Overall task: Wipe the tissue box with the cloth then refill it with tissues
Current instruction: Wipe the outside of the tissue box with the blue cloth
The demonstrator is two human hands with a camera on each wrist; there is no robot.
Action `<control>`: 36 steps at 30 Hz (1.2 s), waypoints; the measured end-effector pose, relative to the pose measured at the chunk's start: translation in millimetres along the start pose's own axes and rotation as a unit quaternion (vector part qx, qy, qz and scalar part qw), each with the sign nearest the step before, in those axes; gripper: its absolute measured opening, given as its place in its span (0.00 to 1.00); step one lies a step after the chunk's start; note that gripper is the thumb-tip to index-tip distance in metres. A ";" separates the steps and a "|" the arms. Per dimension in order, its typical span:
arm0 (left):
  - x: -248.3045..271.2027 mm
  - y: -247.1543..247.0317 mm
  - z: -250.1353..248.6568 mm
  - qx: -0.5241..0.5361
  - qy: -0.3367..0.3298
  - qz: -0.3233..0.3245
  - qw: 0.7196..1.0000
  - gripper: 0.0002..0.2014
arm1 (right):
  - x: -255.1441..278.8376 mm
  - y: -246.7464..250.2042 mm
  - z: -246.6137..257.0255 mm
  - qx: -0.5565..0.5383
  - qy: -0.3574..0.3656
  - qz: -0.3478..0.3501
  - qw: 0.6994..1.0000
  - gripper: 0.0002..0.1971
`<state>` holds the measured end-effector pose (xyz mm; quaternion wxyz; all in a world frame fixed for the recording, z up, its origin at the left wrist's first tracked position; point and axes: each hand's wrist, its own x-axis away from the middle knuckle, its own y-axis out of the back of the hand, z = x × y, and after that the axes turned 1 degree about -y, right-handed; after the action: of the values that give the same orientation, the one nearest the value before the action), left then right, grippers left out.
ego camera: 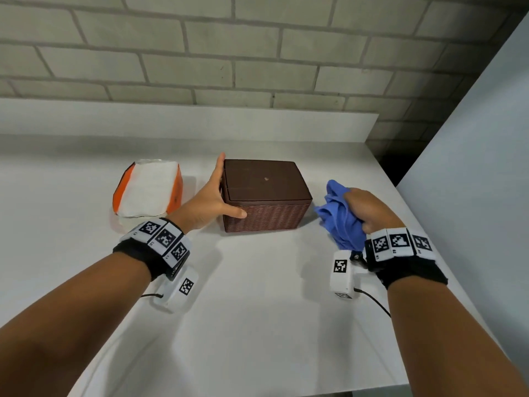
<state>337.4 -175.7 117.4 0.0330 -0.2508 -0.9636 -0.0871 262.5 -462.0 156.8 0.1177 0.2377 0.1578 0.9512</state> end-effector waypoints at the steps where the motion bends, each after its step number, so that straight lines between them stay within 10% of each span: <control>1: -1.1 1.1 -1.1 -0.002 0.006 0.007 1.000 0.64 | -0.9 2.5 -1.5 0.021 0.008 -0.008 1.000 0.07; 11: -6.4 7.0 2.8 -0.004 0.042 0.018 0.999 0.64 | -11.1 -2.0 -9.0 0.277 0.070 -0.092 0.954 0.19; 19: -5.1 8.6 0.4 -0.015 0.050 0.034 0.998 0.61 | -20.5 -25.7 -36.7 0.506 -0.040 -0.018 0.861 0.36; 27: 4.5 12.4 -0.6 -0.021 0.080 0.005 0.997 0.66 | -21.3 -32.9 -48.2 0.517 -0.045 -0.025 0.855 0.37; 36: 25.6 16.9 -2.8 -0.051 0.091 -0.084 0.991 0.36 | 4.3 -33.1 17.0 0.434 -0.023 -0.105 0.894 0.26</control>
<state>323.4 -149.6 125.4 0.0999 -0.1615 -0.9685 -0.1607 272.1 -426.1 161.0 0.1058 0.2694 0.5763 0.7643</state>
